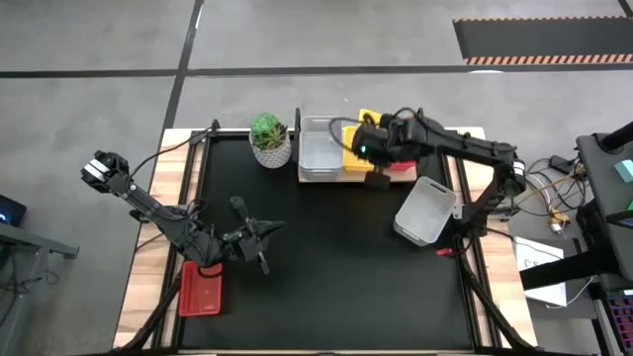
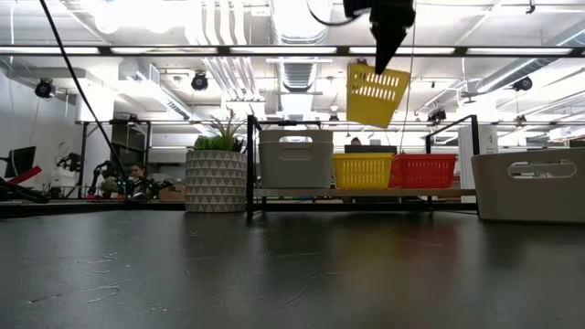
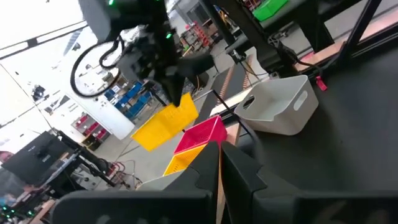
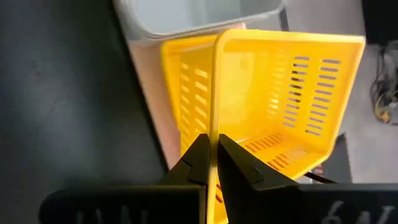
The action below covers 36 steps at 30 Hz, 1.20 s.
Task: Stack baskets on shelf by color
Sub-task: Stack the yellow bin on the yellow bin on the shelf
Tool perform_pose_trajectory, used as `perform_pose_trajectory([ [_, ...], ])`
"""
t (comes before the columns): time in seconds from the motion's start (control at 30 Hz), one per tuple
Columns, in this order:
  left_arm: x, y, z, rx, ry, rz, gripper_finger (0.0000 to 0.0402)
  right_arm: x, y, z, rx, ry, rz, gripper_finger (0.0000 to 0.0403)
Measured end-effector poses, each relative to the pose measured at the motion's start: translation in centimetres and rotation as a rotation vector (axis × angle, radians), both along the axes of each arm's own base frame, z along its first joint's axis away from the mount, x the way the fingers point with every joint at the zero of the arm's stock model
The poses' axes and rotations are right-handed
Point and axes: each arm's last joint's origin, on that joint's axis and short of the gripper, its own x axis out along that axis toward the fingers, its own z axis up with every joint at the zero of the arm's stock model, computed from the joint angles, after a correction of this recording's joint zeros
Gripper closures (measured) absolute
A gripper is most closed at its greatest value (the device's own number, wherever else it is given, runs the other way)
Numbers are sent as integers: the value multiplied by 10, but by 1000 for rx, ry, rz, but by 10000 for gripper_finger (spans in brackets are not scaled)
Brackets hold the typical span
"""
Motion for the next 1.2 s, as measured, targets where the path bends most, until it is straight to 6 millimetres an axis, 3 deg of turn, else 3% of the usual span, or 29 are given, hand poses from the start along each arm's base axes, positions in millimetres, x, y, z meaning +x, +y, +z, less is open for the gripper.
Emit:
perform_pose_trajectory([
  [0.13, -2, 1, 2, 32, 10, -1, 402, -1, -26, -2, 23, -48, -49, 391],
  [0.23, -2, 2, 3, 52, 16, -1, 402, 1, -34, -5, 30, -80, -59, 391],
  [0.83, -4, 3, 5, 72, 20, -2, 402, 10, -38, -56, 3, -7, -5, 391],
  [1.2, -4, 3, 5, 71, 19, -2, 402, 14, -39, -67, -26, -19, 25, 390],
])
